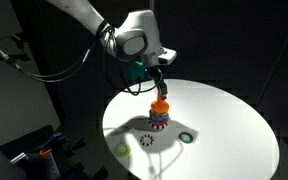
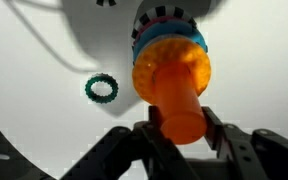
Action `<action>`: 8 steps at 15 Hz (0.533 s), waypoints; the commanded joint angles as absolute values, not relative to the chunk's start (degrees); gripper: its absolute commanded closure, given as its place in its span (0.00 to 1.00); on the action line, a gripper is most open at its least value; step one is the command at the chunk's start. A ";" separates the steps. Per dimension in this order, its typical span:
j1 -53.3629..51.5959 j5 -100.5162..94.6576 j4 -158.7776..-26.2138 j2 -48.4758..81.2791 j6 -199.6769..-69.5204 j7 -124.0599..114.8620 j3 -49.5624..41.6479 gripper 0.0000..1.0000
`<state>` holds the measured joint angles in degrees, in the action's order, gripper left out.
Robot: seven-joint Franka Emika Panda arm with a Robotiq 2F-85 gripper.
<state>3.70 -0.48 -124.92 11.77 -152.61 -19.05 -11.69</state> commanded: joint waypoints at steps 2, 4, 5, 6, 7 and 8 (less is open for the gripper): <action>2.44 -3.25 -126.39 10.16 -152.09 -21.50 -11.45 0.80; 2.05 -4.47 -126.67 10.06 -152.28 -22.25 -11.71 0.80; 1.80 -5.69 -126.88 9.99 -152.82 -23.25 -12.02 0.80; 1.67 -6.83 -127.10 9.88 -153.38 -23.99 -12.25 0.80; 1.56 -8.04 -127.21 9.80 -153.79 -24.84 -12.46 0.80; 1.47 -9.16 -127.37 9.64 -154.14 -25.69 -12.62 0.80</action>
